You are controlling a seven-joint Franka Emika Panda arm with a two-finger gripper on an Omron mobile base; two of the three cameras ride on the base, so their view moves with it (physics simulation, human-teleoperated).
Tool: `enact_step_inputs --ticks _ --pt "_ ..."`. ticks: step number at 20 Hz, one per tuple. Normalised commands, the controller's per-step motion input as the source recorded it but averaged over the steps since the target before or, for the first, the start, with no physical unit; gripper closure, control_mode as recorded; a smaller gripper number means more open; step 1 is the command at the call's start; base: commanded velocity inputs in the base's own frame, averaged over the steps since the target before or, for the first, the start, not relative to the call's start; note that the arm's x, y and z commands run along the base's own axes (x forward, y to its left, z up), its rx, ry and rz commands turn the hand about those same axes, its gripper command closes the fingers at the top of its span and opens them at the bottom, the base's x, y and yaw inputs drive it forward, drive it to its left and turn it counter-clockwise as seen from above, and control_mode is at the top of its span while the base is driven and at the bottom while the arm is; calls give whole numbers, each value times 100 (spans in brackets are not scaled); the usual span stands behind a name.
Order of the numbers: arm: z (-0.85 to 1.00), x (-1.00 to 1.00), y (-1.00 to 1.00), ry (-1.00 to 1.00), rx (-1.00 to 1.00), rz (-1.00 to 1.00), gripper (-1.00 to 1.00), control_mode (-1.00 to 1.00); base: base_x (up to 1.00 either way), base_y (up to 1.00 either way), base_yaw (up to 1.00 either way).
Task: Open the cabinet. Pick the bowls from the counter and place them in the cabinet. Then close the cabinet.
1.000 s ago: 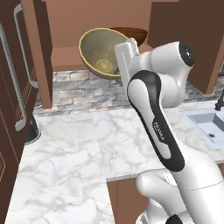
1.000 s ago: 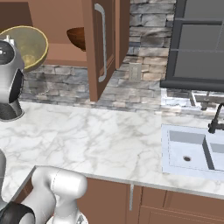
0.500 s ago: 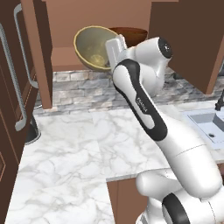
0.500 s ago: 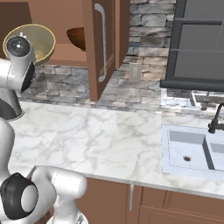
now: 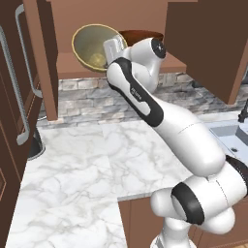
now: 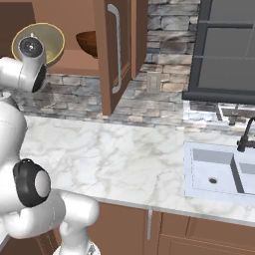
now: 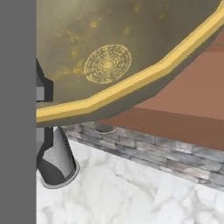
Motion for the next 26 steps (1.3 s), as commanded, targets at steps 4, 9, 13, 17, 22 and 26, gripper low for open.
enact_step_inputs --ticks 4,9,13,17,22,26 --pt "0 74 29 0 0 0 100 -100 0 0 0" --pt "0 75 34 1 0 0 100 -100 0 0 0" --pt "0 71 31 2 0 0 100 -100 0 0 0" --pt "-3 63 26 4 0 0 100 -100 0 0 0" --pt "-6 34 2 6 0 -2 100 -100 0 0 0" --pt "-13 9 0 7 0 0 100 -100 0 0 0"
